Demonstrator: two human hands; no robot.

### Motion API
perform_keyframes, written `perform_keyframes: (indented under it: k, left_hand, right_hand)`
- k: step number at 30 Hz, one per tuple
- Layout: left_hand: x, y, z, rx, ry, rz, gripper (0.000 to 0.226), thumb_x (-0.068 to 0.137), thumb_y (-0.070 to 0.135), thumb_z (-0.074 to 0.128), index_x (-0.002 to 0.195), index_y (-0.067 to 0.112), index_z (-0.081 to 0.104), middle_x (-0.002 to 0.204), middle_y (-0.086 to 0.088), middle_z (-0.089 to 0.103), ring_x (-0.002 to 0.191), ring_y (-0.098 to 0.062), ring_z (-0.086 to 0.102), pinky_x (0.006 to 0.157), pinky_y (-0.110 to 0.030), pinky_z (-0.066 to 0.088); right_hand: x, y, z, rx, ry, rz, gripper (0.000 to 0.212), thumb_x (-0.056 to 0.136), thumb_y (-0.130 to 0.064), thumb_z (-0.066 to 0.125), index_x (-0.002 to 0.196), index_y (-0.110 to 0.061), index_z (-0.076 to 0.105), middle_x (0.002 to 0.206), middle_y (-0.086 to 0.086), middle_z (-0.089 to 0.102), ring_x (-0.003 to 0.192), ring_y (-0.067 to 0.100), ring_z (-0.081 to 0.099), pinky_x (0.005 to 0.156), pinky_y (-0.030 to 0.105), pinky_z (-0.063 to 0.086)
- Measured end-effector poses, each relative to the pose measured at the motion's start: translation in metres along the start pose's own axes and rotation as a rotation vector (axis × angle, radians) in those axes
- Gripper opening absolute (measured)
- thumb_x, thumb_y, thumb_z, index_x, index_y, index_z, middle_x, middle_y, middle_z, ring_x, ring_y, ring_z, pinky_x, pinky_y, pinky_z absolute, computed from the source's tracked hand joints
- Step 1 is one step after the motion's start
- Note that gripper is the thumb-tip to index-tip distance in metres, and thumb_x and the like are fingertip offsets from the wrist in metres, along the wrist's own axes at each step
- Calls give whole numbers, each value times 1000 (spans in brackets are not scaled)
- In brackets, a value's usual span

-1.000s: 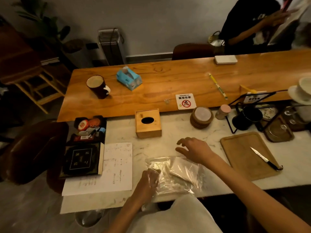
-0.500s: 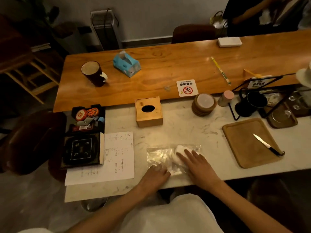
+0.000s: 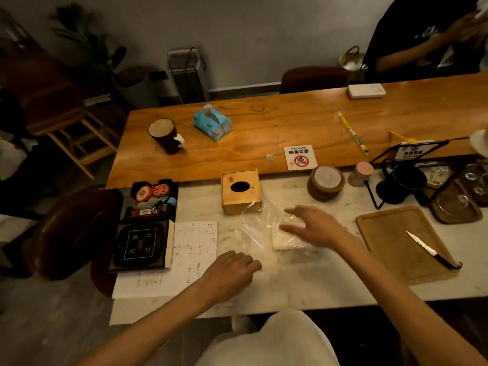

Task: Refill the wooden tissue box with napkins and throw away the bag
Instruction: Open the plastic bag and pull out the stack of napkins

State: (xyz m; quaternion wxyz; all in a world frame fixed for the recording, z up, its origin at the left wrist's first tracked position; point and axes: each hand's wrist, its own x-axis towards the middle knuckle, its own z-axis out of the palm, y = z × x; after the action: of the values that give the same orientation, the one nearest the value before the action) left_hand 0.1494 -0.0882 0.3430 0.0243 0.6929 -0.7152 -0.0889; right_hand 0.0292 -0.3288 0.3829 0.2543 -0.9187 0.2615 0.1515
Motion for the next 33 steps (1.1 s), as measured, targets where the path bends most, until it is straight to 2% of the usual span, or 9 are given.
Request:
perform_keyframes:
  k: [3, 6, 9, 12, 16, 20, 22, 28, 33]
  left_hand:
    - [18, 2, -30, -60, 58, -56, 22, 93, 17, 56, 115, 18, 59, 91, -4, 72, 72, -23, 67, 64, -38, 56]
    - [42, -2, -61, -39, 19, -79, 27, 102, 27, 44, 126, 19, 51, 106, -4, 70, 90, -27, 67, 74, -41, 54]
    - [58, -7, -104, -100, 3, -35, 26, 98, 27, 54, 123, 22, 58, 113, 4, 71, 100, -12, 67, 78, -26, 52]
    - [63, -12, -158, -166, 67, -27, 19, 96, 26, 57, 114, 26, 64, 104, 11, 73, 93, -4, 67, 74, -20, 50]
    - [60, -20, -228, -280, 146, -26, 17, 92, 20, 60, 108, 23, 67, 96, 12, 71, 85, 1, 65, 75, -26, 56]
    - [46, -33, -275, -491, 172, -88, 15, 92, 22, 61, 104, 20, 69, 89, 9, 72, 82, -8, 68, 71, -28, 58]
    - [41, -39, -284, -513, 168, -133, 14, 91, 22, 62, 102, 18, 70, 86, 6, 72, 79, -11, 68, 71, -31, 59]
    - [17, -63, -261, -798, 115, -286, 12, 87, 16, 67, 96, 14, 74, 85, -1, 76, 72, -9, 70, 64, -20, 56]
    - [15, -87, -212, -911, 188, -417, 12, 88, 14, 66, 98, 15, 74, 88, -1, 75, 77, -13, 70, 70, -25, 58]
  right_hand:
    - [-48, -28, 8, -90, -167, -159, 70, 78, -75, 51, 139, -41, 47, 141, -14, 54, 128, 16, 50, 102, 38, 43]
    - [-52, -29, 9, -276, 41, -193, 37, 95, -50, 48, 131, -42, 54, 128, -8, 65, 115, 19, 60, 85, 32, 45]
    - [-53, -26, -21, -264, 178, -206, 28, 99, -37, 49, 124, -37, 62, 119, -11, 70, 104, 15, 65, 77, 28, 47]
    - [-70, -28, -69, -162, 334, -265, 26, 96, -42, 52, 119, -38, 64, 110, -15, 71, 95, 8, 66, 74, 31, 54]
    - [-91, -37, -131, -300, 365, -260, 32, 93, -54, 47, 115, -41, 65, 101, -18, 72, 89, 3, 64, 64, 24, 44]
    - [-113, -47, -182, -130, 360, -346, 35, 83, -61, 42, 107, -46, 64, 97, -28, 64, 84, -8, 60, 71, 20, 53]
    - [-111, -47, -193, -136, 271, -327, 16, 88, -49, 54, 102, -51, 60, 98, -31, 60, 88, -12, 57, 72, 17, 50]
    - [-90, -40, -181, 110, 271, -372, 24, 89, -20, 64, 102, -40, 68, 97, -26, 67, 95, -10, 61, 77, 8, 48]
    - [-50, -34, -157, 54, 227, -255, 23, 91, -22, 65, 106, -38, 67, 108, -13, 70, 94, -2, 62, 84, 26, 51]
